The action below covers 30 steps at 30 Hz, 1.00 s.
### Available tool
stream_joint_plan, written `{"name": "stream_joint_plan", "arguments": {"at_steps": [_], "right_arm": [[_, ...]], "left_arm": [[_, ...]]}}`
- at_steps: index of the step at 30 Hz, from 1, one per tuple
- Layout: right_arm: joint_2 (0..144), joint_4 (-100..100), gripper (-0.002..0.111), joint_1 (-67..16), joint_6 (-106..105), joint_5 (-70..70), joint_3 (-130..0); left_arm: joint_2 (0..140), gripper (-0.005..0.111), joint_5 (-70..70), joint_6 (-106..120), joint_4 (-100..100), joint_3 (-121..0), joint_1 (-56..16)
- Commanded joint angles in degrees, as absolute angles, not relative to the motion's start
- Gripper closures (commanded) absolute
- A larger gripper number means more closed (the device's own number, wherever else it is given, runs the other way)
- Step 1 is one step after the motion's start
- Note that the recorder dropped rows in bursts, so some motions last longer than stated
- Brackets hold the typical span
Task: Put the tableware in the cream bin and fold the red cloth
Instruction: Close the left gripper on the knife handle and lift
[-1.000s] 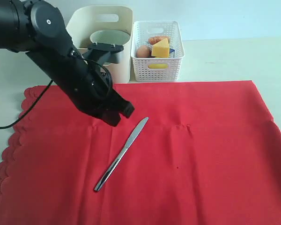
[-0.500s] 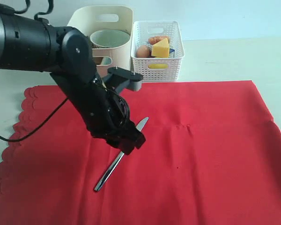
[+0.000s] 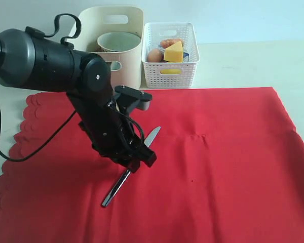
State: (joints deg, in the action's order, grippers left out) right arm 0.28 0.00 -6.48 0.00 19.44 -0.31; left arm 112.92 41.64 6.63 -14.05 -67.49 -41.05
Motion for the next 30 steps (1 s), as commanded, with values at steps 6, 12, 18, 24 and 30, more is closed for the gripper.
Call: {"name": "stream_joint_plan", "arguments": {"at_steps": [6,12,18,24,30], "right_arm": [[0.00,0.00,0.108,-6.19,0.00,18.70,0.00],[0.00,0.00,0.108,-6.19,0.00,18.70,0.00],[0.00,0.00,0.108,-6.19,0.00,18.70,0.00],[0.00,0.00,0.108,-6.19,0.00,18.70,0.00],[0.00,0.00,0.108,-6.19,0.00,18.70,0.00]], "left_arm": [[113.43,0.061,40.09,5.79,-13.83,-67.35,-42.48],[114.85,0.061,39.73,5.53,-13.59,-67.35,-42.57],[116.30,0.061,38.51,5.53,-12.80,-67.35,-42.57],[117.73,0.063,38.51,5.53,-11.91,-67.35,-42.57],[117.73,0.107,38.51,5.53,-10.02,-67.35,-42.57]]}}
